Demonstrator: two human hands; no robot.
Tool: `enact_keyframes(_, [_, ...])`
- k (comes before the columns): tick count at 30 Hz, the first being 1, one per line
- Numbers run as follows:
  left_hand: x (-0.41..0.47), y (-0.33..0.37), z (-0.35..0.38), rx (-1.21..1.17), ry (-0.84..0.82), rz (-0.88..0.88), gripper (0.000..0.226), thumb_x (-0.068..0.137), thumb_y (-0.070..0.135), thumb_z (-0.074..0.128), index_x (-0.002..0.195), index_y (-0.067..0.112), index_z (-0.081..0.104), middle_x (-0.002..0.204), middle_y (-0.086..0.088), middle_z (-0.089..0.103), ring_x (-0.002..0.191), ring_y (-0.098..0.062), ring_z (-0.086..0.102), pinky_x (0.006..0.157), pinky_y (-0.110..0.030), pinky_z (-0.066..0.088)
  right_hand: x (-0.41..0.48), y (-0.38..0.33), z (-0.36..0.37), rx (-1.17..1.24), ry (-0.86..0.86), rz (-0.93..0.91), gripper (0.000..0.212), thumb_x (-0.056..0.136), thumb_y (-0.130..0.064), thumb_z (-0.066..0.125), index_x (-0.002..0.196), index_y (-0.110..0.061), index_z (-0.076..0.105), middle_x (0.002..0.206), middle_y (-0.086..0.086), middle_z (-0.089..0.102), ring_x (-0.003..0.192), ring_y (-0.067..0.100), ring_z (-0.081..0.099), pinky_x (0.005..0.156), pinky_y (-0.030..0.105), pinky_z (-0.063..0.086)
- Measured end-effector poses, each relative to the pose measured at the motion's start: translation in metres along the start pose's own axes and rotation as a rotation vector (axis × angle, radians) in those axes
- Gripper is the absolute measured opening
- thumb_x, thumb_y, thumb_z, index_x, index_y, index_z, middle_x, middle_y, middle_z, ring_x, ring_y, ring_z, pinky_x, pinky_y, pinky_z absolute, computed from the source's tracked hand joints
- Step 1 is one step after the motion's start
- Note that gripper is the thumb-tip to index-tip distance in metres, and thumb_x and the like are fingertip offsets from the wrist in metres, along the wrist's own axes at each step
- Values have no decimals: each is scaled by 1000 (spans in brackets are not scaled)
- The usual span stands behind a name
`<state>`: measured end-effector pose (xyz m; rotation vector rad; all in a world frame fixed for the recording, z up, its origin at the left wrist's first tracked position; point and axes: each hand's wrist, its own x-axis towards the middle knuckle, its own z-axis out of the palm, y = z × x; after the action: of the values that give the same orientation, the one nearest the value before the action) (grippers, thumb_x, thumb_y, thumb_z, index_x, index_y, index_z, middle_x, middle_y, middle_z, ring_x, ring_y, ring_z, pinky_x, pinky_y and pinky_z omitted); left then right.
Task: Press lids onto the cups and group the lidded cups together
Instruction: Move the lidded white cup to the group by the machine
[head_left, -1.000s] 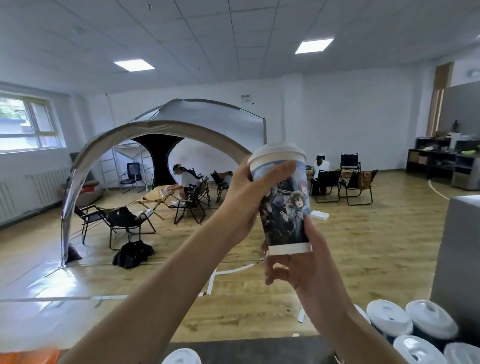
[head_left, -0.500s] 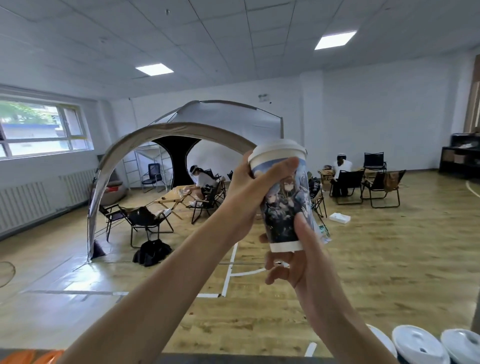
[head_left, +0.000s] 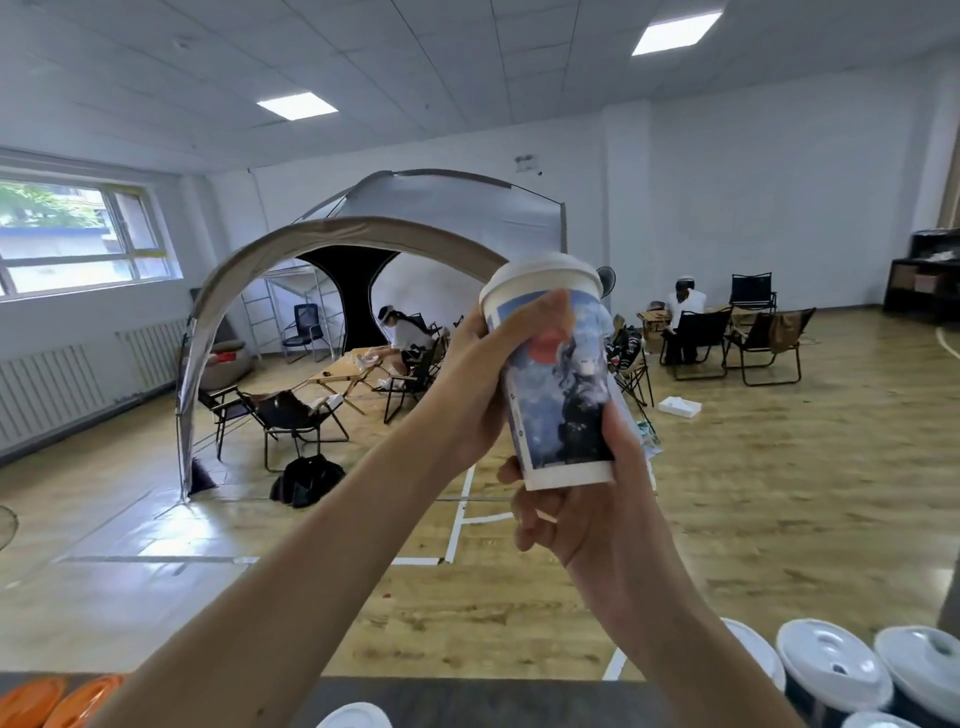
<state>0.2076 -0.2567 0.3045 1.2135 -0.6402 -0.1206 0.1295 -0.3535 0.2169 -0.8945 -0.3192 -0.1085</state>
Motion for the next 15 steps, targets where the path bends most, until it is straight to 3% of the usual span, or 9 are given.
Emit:
enact_keyframes(2, [1,-2,0,9,27,33,62,75,23,86,128,4,59,100,-11,74,89,-28,73,78,-37,62,-2,-2,-2,5,-25,23,59,93,-61,46,106,-10,73,87,22,67,56,24,58,48,31,52])
enact_keyframes(4, [2,-6,1,70,84,77,58,76,21,82,127,10,57,101,-9,73,89,-26,74,79,-38,61,0,0,-5,-32,17,-29,62,87,-68,60,114,-13,71,93,20,66,64,25,62,52,34,55])
enact_keyframes(7, [1,-9,4,99,92,97,65,74,19,87,130,11,54,103,-10,71,88,-24,74,79,-37,61,2,4,-7,-117,92,-119,88,68,-69,78,127,-7,58,96,24,66,70,28,66,58,36,56])
enact_keyframes(10, [-2,-5,5,32,44,64,64,81,21,83,134,0,54,100,-12,71,85,-27,72,78,-38,60,-1,1,-6,-48,9,-73,56,89,-62,61,114,-14,70,95,29,65,65,27,63,57,34,56])
enact_keyframes(12, [-4,-4,5,36,49,60,64,82,24,79,134,-4,54,104,-17,71,87,-30,71,78,-40,61,-4,-1,-3,22,-44,-21,53,93,-58,47,107,-16,75,93,24,67,63,25,61,57,32,55])
enact_keyframes(15, [-7,-7,6,113,95,100,74,72,30,87,132,1,55,113,-24,70,91,-32,73,82,-45,63,-7,2,-1,22,-28,-36,48,90,-58,50,103,-21,77,97,23,66,65,25,61,57,33,56])
